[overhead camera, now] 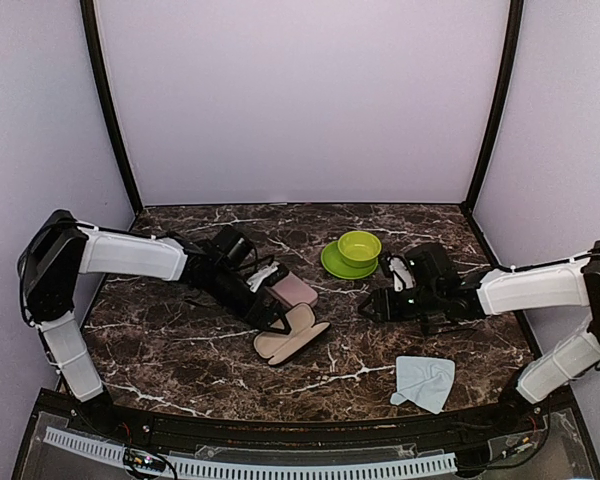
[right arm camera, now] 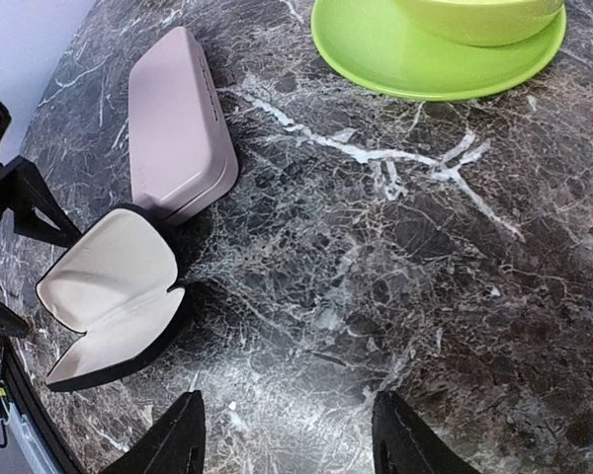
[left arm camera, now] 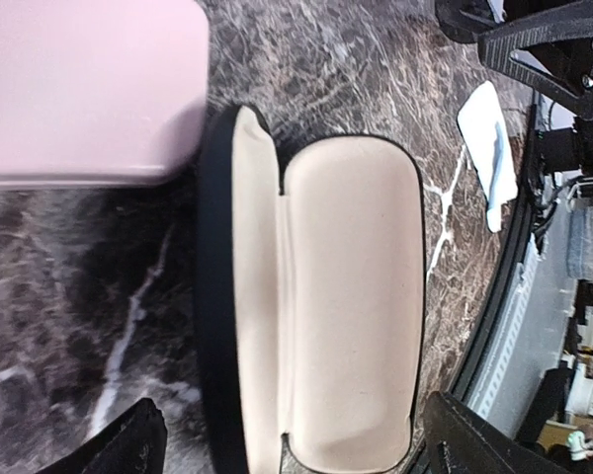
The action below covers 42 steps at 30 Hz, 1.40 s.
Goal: Organize the sunglasses
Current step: Place the opened sunglasses case at the center of the board.
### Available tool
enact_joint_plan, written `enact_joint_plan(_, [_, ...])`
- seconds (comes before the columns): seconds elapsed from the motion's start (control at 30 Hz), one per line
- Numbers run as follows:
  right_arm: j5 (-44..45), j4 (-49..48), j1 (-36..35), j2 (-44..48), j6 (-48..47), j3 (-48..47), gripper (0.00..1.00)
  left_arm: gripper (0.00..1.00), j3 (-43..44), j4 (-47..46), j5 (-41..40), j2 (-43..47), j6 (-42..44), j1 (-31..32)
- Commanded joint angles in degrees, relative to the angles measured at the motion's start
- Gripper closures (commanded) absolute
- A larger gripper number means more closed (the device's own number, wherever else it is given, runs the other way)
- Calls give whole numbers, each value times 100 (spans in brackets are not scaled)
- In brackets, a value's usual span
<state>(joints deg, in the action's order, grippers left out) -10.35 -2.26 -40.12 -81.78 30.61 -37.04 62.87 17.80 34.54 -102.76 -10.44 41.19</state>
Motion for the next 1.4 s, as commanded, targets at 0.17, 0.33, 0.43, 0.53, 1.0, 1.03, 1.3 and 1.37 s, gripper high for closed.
enact_joint_plan(0.17, [262, 223, 13, 307, -52, 86, 41, 7, 120, 346, -2267, 1067, 214, 1005])
enact_joint_plan(0.33, [179, 125, 13, 228, -21, 58, 41, 20, 35, 255, -2536, 1090, 112, 1547])
enact_joint_plan(0.43, [127, 76, 13, 175, -4, 49, 41, 28, 85, 284, -2493, 880, 56, 1639])
enact_joint_plan(0.53, [86, 11, 10, 154, 31, 90, 41, 36, 209, 330, -2471, 618, 136, 1760])
enact_joint_plan(1.0, [-49, -219, 4, -75, 88, 146, 42, 73, 626, 944, -2579, 5, 536, 1866])
enact_joint_plan(1.03, [-67, -227, 4, -106, 81, 130, 42, 74, 636, 1005, -2621, -37, 604, 1866])
enact_joint_plan(1.3, [-133, -296, 4, -271, 68, 96, 42, 81, 764, 1283, -2991, -314, 826, 1866])
enact_joint_plan(1.37, [-144, -311, 4, -277, 68, 96, 42, 81, 797, 1251, -3141, -334, 876, 1866])
